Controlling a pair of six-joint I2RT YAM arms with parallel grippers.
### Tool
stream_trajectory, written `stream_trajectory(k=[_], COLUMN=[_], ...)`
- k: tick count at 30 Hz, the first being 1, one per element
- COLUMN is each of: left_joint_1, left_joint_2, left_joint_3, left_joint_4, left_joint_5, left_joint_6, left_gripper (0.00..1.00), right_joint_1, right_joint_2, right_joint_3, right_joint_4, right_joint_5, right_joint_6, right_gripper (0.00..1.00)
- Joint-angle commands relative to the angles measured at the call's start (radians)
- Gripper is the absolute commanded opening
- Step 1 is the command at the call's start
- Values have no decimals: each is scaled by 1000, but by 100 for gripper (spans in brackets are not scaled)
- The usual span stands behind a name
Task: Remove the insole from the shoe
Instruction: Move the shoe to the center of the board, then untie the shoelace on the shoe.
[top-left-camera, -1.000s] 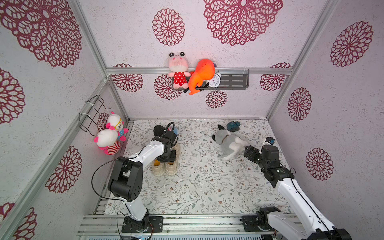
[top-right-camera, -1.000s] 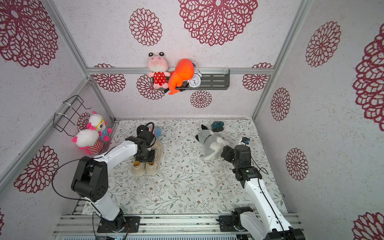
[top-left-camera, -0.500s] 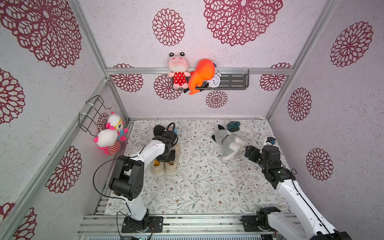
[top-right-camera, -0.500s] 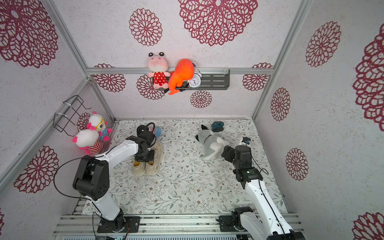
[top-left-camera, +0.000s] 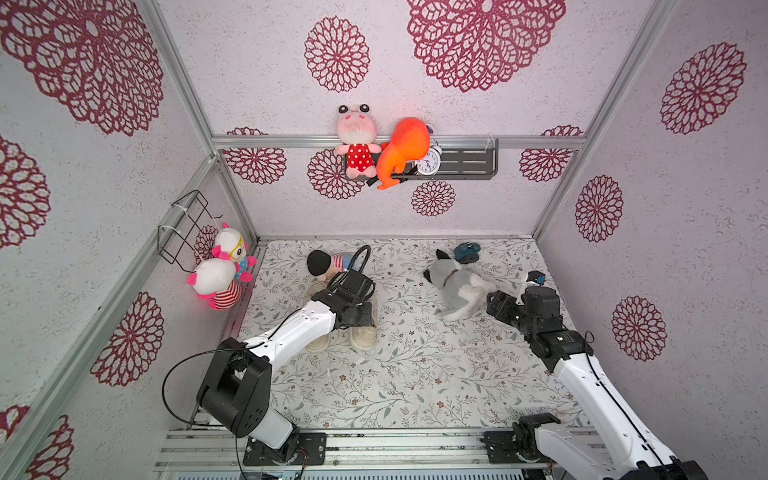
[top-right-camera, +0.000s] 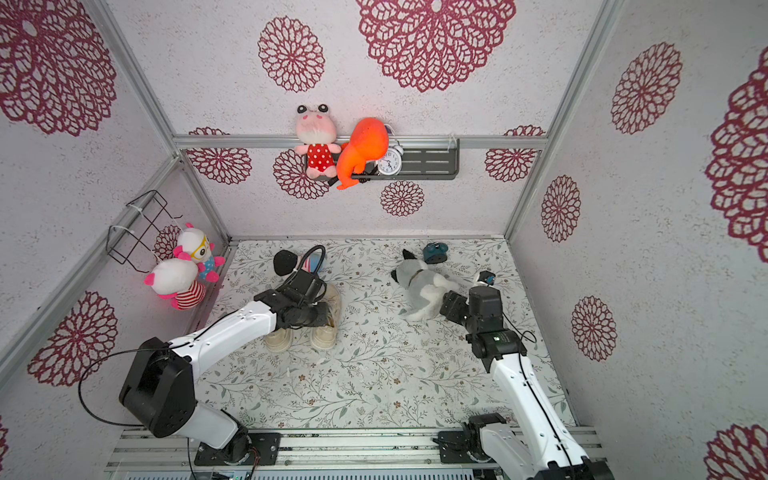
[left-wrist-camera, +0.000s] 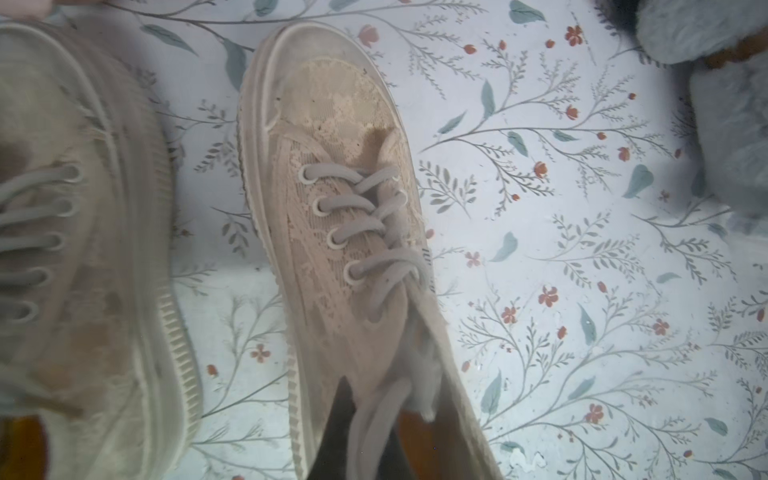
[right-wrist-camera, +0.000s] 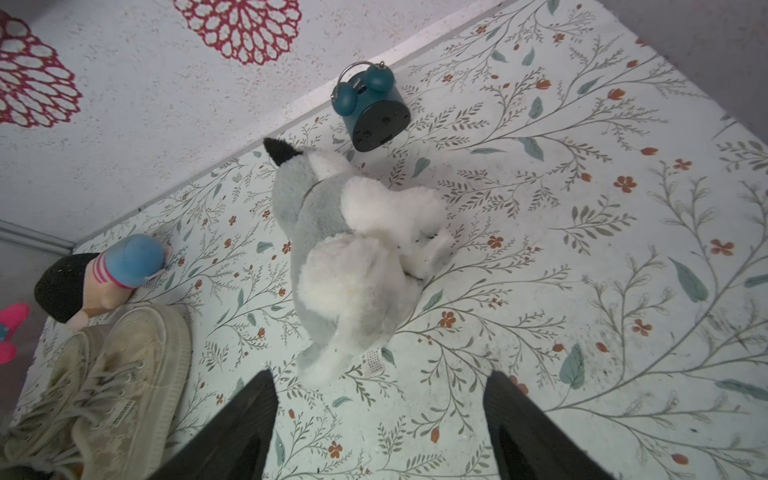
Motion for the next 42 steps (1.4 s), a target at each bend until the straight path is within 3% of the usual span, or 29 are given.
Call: stream_trajectory(k=[1, 9, 10, 15, 21, 25, 32, 36, 42], left_joint_1=[-73, -197, -205, -214, -183, -53, 56, 115, 98], left_joint_2=[7, 47, 45, -41, -238, -286, -132, -16, 56], left_joint_3=[-11, -35, -43, -102, -102, -51, 107, 197, 183], left_joint_4=[169, 224, 220, 172, 60, 52, -69, -172, -171], left_joint_5=[-23, -75, -85, -138, -175, 37, 288, 494, 568], left_joint_6=[-98, -223, -227, -208, -123, -63, 243, 174, 115], left_gripper=[0, 4, 8, 57, 72, 74, 73, 74, 74], right_joint_1=[62, 202, 214, 248, 250, 252, 267, 272, 273], right_joint_2=[31, 107, 116, 166, 205, 228, 260, 260, 242], right_joint_3=[45, 65, 68, 96, 132, 168, 182, 170, 128], right_joint_4=[-46, -52, -53, -90, -109, -120, -96, -110, -60], right_joint_5=[-77, -114, -112, -100, -46, -4, -6, -16, -61], right_joint_6=[-8, 32, 32, 24, 22, 22, -27, 1, 15], right_gripper=[78, 76, 76, 76, 76, 76, 74, 74, 73])
